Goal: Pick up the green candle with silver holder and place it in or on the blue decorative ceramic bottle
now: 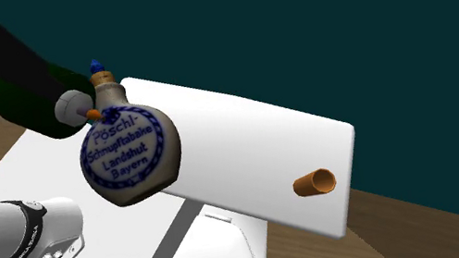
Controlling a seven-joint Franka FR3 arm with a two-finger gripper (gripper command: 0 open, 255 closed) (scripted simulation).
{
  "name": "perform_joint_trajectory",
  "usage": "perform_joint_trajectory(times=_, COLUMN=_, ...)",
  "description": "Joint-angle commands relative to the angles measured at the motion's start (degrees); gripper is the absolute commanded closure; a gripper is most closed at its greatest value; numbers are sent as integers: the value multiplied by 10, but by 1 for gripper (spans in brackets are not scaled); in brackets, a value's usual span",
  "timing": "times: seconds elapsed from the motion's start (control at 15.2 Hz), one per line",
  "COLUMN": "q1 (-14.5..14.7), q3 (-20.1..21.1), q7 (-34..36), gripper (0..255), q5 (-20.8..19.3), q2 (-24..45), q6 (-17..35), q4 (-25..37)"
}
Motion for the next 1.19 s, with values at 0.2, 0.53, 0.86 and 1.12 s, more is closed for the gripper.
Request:
perform_joint_trajectory(times=0.2, q1=-3, q3=-5, q7=2, gripper=255, q5=-6, q2=-7, q6=40, q4=-47)
perform_joint_trajectory(times=0.53, q1=-3, q3=-5, q7=2, gripper=255, q5=-6, q2=-7, q6=40, q4=-47)
perform_joint_trajectory(times=0.86, q1=-3, q3=-5, q7=2, gripper=0, q5=-6, q2=-7, q6=40, q4=-47)
perform_joint_trajectory(times=1.12, q1=-3, q3=-5, q7=2, gripper=0, q5=-6, q2=-7, q6=40, q4=-47)
